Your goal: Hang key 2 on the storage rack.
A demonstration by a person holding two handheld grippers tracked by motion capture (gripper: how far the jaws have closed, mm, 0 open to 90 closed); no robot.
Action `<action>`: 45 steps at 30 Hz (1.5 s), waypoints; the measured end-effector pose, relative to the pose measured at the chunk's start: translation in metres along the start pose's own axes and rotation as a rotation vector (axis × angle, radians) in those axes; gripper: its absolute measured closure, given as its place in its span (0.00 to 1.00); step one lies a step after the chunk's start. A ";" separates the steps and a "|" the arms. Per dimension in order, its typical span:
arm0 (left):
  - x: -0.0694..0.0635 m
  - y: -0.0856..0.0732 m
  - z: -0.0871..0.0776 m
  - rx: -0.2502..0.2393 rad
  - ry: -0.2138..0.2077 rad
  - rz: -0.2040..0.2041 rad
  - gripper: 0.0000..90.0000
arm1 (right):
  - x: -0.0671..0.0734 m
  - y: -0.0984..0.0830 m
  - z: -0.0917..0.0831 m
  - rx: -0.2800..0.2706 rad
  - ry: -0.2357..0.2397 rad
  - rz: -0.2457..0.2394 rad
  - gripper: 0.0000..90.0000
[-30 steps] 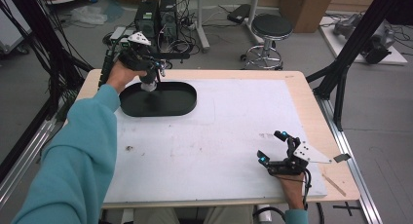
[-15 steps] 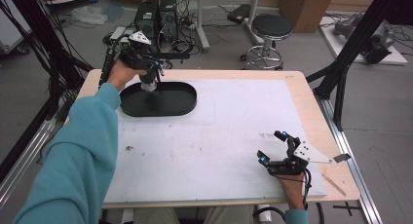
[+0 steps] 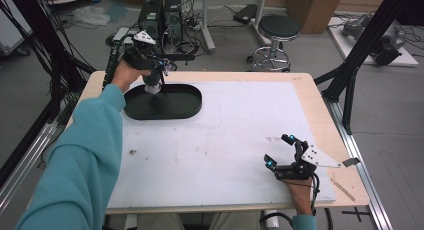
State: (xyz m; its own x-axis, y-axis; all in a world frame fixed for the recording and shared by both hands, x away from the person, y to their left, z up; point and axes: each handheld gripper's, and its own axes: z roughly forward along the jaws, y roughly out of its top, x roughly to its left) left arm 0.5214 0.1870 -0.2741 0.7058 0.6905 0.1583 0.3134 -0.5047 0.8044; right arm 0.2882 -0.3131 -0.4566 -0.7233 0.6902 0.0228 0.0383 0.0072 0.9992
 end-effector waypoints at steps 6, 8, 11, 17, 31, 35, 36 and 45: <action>0.000 0.000 0.004 -0.001 0.021 -0.005 0.98 | 0.000 0.000 0.000 0.001 -0.003 -0.003 0.01; 0.001 -0.001 0.004 -0.004 0.018 -0.008 0.98 | 0.000 0.000 0.000 0.003 -0.001 -0.002 0.01; 0.001 -0.001 0.006 -0.010 0.028 -0.016 0.98 | 0.000 0.000 0.000 0.002 -0.001 0.000 0.01; 0.002 -0.001 0.008 -0.013 0.040 -0.028 0.98 | 0.000 0.000 0.000 0.003 -0.002 -0.002 0.01; 0.003 0.000 0.005 -0.064 0.083 -0.068 0.77 | 0.000 0.000 0.000 0.003 -0.002 -0.007 0.01; 0.002 0.000 0.000 -0.103 0.063 -0.055 0.61 | 0.000 0.000 0.000 0.002 -0.001 -0.007 0.01; 0.001 -0.001 -0.002 -0.125 0.068 -0.045 0.57 | 0.000 0.000 0.000 0.004 -0.003 -0.004 0.01; -0.014 -0.013 -0.025 -0.308 -0.060 -0.059 0.05 | -0.001 0.000 0.000 0.010 -0.001 -0.002 0.01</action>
State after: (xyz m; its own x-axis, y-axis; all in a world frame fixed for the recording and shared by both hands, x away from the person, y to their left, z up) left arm 0.4916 0.1971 -0.2725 0.7309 0.6778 0.0797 0.1543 -0.2779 0.9481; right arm 0.2890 -0.3131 -0.4564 -0.7228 0.6907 0.0206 0.0439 0.0161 0.9989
